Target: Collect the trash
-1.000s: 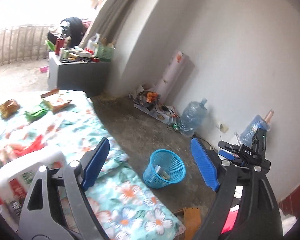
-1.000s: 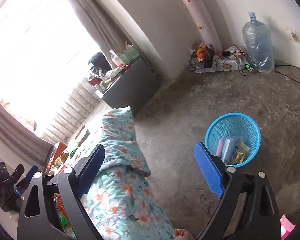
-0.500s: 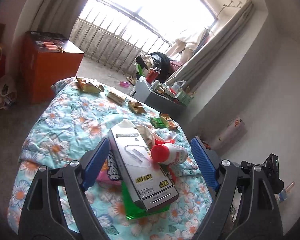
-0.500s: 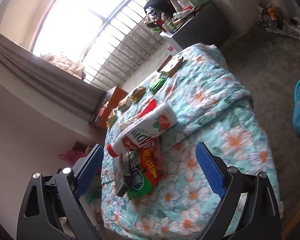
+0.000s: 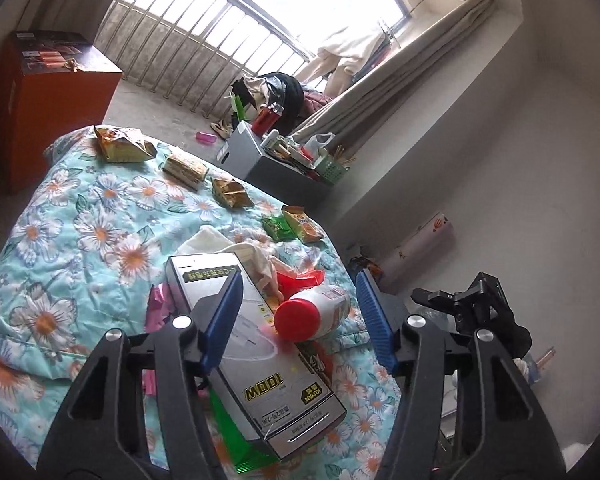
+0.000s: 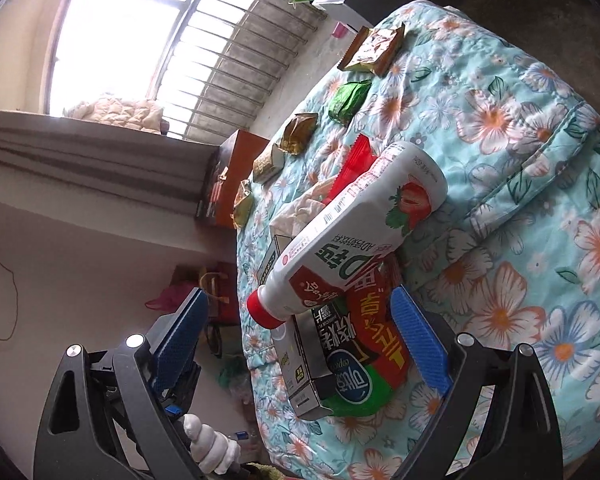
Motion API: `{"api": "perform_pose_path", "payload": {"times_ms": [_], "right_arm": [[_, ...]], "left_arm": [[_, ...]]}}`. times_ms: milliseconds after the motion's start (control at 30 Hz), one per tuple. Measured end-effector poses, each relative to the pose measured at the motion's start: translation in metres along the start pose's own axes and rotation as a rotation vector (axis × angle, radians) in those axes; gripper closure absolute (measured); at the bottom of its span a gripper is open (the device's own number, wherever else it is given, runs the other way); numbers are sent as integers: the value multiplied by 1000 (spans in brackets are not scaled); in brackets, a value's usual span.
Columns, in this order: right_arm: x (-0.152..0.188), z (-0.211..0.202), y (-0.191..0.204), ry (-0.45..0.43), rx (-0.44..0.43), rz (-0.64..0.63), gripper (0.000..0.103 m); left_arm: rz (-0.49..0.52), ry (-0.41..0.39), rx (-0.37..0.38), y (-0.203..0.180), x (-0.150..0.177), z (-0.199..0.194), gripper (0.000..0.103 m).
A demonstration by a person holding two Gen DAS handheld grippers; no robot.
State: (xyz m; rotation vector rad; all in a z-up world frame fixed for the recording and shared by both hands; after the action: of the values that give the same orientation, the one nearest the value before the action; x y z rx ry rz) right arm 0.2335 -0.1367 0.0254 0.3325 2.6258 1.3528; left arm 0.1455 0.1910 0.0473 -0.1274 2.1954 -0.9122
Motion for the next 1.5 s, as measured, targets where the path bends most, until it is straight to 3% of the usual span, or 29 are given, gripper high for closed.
{"api": "perform_pose_path", "payload": {"times_ms": [300, 433, 633, 767, 867, 1033, 1100, 1167, 1233, 1333, 1500], "right_arm": [[-25, 19, -31, 36, -39, 106, 17], [-32, 16, -40, 35, -49, 117, 17], [-36, 5, -66, 33, -7, 134, 17], [-37, 1, -83, 39, 21, 140, 17], [-39, 0, -93, 32, 55, 135, 17], [-49, -8, -104, 15, 121, 89, 17], [-53, -13, -102, -3, 195, 33, 17], [-56, -16, -100, -16, 281, -17, 17], [-59, -16, -103, -10, 304, -32, 17], [-62, -29, -106, -32, 299, -29, 17], [-69, -59, -81, -157, 321, -112, 17]], "left_arm": [[-19, 316, 15, -3, -12, 103, 49], [31, 392, 51, -21, 4, 119, 48], [87, 515, 169, -54, 31, 142, 48], [159, 546, 195, -73, 44, 147, 47], [223, 489, 129, -74, 34, 139, 46], [258, 362, -91, -52, -9, 131, 45], [270, 342, -198, -40, -25, 136, 42], [312, 338, -303, -34, -36, 146, 42], [339, 350, -375, -27, -44, 158, 42], [337, 393, -418, -16, -53, 174, 42], [359, 457, -478, -4, -53, 198, 43]]}}
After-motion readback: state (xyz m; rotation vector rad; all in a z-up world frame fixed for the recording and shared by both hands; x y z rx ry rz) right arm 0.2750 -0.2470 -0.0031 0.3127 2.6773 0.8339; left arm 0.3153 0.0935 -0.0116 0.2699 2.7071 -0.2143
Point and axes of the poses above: each gripper's, at about its wrist camera, not at the fingertips, and z roughly the way its jaws point, y to its left, x to its underside, the point moved 2 cm from there along z, roughly the way its jaws point, and after that the axes turned 9 degrees about y, right-handed, at the moved point
